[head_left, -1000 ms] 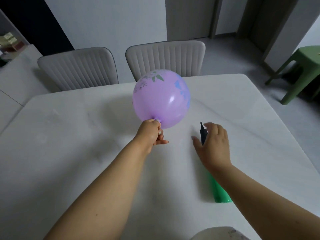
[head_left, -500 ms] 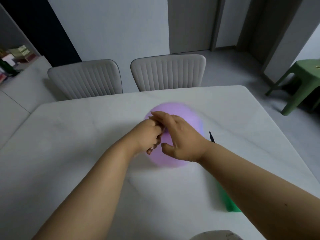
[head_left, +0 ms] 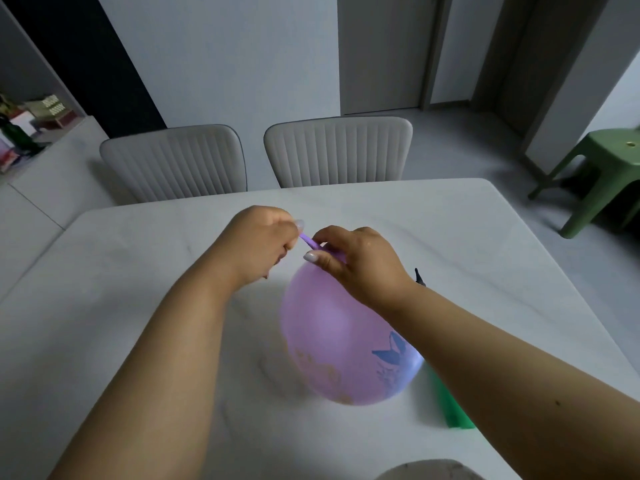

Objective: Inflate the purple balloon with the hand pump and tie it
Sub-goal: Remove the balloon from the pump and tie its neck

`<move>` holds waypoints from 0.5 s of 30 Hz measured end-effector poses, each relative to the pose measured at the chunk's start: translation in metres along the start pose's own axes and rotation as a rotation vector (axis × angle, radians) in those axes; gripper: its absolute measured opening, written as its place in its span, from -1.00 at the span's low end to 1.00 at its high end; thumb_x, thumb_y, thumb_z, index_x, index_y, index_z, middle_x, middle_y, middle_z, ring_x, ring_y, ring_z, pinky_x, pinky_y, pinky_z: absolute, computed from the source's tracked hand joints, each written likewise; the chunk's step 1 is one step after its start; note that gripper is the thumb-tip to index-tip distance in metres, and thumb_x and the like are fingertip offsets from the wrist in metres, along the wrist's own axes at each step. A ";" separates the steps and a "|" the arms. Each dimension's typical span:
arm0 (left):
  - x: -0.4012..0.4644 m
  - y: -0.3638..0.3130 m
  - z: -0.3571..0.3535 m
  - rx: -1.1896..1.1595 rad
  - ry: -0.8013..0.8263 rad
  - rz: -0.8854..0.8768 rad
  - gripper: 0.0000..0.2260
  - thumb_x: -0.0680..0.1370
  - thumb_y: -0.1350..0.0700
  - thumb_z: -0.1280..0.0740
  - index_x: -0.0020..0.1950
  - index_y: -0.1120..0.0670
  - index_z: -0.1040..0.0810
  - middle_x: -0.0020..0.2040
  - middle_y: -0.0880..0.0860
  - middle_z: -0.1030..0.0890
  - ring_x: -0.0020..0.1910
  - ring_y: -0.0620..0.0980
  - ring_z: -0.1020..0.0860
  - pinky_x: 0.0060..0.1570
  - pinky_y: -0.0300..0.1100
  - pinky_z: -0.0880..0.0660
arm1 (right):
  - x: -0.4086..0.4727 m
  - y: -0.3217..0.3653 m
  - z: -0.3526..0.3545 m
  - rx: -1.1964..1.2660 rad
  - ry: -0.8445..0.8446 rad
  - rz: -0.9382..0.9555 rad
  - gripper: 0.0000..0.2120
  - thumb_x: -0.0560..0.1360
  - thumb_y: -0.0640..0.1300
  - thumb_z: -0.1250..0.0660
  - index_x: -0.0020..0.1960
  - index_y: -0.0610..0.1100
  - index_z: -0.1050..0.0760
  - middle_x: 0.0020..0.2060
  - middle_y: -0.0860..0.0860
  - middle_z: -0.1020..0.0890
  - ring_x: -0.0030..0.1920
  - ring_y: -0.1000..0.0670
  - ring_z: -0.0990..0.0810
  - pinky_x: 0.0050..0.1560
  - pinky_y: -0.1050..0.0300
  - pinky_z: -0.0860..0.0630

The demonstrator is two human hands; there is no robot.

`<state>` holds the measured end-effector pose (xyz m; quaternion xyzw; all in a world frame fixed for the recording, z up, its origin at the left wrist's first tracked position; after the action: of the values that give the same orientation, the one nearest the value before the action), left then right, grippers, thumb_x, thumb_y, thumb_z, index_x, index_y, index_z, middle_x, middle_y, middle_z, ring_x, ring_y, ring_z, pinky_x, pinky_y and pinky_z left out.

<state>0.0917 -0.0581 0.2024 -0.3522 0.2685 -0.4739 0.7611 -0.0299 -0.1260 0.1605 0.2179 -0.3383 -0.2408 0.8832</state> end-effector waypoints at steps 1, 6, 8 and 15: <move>0.000 -0.003 0.000 0.019 0.000 -0.009 -0.65 0.57 0.09 -0.21 -0.42 0.10 -0.35 -0.58 -0.07 -0.31 -0.50 0.00 -0.28 -0.40 -0.19 -0.33 | 0.001 0.000 -0.001 0.003 0.008 -0.023 -0.53 0.47 0.24 -0.18 0.03 -0.12 -0.60 -0.29 -0.04 -0.71 -0.29 -0.15 -0.59 -0.33 0.13 -0.43; -0.002 -0.007 -0.007 0.046 -0.054 -0.045 -0.64 0.58 0.05 -0.22 -0.42 0.07 -0.37 -0.59 -0.09 -0.35 -0.50 -0.05 -0.30 -0.39 -0.23 -0.29 | 0.005 0.008 -0.003 0.159 0.110 -0.127 -0.74 0.57 0.01 -0.22 -0.11 -0.12 -0.58 -0.21 0.03 -0.72 -0.19 -0.05 -0.64 -0.15 0.01 -0.56; -0.006 -0.001 -0.010 -0.095 -0.127 -0.035 -0.71 0.59 0.00 -0.24 -0.28 0.09 -0.48 -0.50 -0.09 -0.44 -0.47 -0.07 -0.38 -0.38 -0.23 -0.32 | 0.008 0.006 0.001 0.244 0.138 -0.190 -0.73 0.58 -0.03 -0.23 -0.17 -0.16 -0.58 -0.21 0.02 -0.71 -0.18 -0.03 -0.63 -0.12 0.03 -0.55; -0.018 0.011 -0.039 -0.375 -0.076 -0.064 -0.72 0.48 -0.03 -0.41 0.13 -0.02 -0.44 -0.02 -0.18 -0.58 -0.02 -0.31 -0.54 0.02 -0.43 -0.41 | 0.011 0.007 0.005 0.430 0.081 -0.241 -0.71 0.53 -0.17 -0.33 -0.22 -0.40 -0.54 -0.26 -0.10 -0.51 -0.25 0.05 -0.44 -0.23 0.23 -0.38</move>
<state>0.0617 -0.0496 0.1709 -0.5139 0.3120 -0.4257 0.6763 -0.0247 -0.1280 0.1729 0.4491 -0.3179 -0.2580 0.7942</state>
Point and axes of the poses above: each hand's wrist, its own x-axis towards the middle knuckle, its own z-axis out of the back of the hand, y = z × x, the point moved 5 cm from there along x, towards the middle knuckle
